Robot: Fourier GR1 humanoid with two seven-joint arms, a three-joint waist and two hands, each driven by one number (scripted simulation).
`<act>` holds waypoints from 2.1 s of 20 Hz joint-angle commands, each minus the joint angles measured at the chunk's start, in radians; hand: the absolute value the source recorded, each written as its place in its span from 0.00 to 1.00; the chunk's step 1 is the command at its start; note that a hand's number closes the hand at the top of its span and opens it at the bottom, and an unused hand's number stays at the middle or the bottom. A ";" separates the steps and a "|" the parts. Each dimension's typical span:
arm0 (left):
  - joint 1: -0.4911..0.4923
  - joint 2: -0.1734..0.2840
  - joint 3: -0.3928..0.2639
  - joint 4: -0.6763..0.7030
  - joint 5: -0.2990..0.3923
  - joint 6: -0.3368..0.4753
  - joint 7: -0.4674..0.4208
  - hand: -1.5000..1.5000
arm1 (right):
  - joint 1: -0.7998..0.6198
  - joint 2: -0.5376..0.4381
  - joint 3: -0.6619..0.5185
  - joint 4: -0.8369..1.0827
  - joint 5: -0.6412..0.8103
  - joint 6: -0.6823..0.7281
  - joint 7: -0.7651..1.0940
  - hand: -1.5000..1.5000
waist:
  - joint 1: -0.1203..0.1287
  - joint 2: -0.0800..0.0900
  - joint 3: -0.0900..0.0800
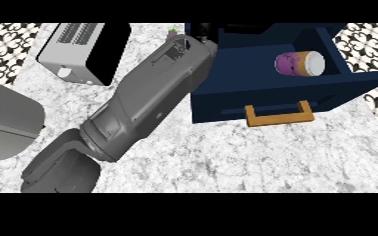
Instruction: Pick up the can, place it into the drawer and close the drawer
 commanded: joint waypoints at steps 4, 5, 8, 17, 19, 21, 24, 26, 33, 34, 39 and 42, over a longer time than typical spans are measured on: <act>-0.003 0.000 -0.051 0.011 0.068 0.059 -0.039 0.00 | -0.037 -0.008 0.000 0.020 0.026 -0.010 -0.001 0.00 | -0.005 0.004 0.000; 0.010 0.000 -0.074 0.012 0.076 0.068 -0.044 0.00 | -0.045 -0.006 0.011 0.028 0.033 -0.010 0.002 0.00 | -0.016 0.008 0.001; -0.008 0.000 -0.040 0.052 0.093 0.033 -0.061 0.00 | -0.011 -0.035 -0.038 0.014 -0.047 0.002 0.019 0.00 | 0.000 0.001 0.000; 0.002 0.000 -0.053 0.035 0.158 0.048 -0.137 0.00 | -0.092 -0.055 -0.027 -0.055 0.168 0.046 -0.111 0.00 | -0.016 0.007 0.000; -0.046 0.000 -0.031 0.043 0.163 0.035 -0.125 0.00 | -0.116 -0.108 -0.050 -0.069 0.221 0.065 -0.140 0.00 | 0.007 0.004 0.000; -0.025 0.000 -0.049 0.012 0.181 0.033 -0.156 0.00 | -0.146 -0.061 0.040 -0.097 0.268 0.046 -0.119 0.00 | 0.019 0.004 -0.001; -0.007 0.000 -0.053 0.013 0.183 0.040 -0.193 0.00 | -0.150 -0.040 0.067 -0.163 0.368 0.059 -0.179 0.00 | 0.027 0.000 -0.001; -0.006 0.000 -0.063 0.002 0.202 0.038 -0.211 0.00 | -0.234 -0.076 0.102 -0.112 0.442 0.035 -0.175 0.00 | 0.029 0.006 -0.001; -0.088 0.000 -0.008 0.066 0.210 0.019 -0.184 0.00 | -0.282 -0.047 0.300 -0.125 0.789 0.023 -0.211 0.00 | 0.065 0.001 -0.002; -0.095 0.000 -0.031 0.035 0.209 0.046 -0.169 0.00 | -0.336 -0.073 0.325 -0.082 0.857 0.007 -0.206 0.00 | 0.075 0.000 -0.002; -0.035 0.000 -0.054 -0.025 0.212 0.080 -0.164 0.00 | -0.402 -0.066 0.472 0.077 1.098 -0.061 -0.299 0.00 | 0.085 -0.008 -0.001; -0.057 0.015 -0.035 -0.003 0.190 0.045 -0.126 0.00 | -0.479 -0.039 0.555 0.173 1.242 -0.164 -0.310 0.00 | 0.104 -0.010 -0.002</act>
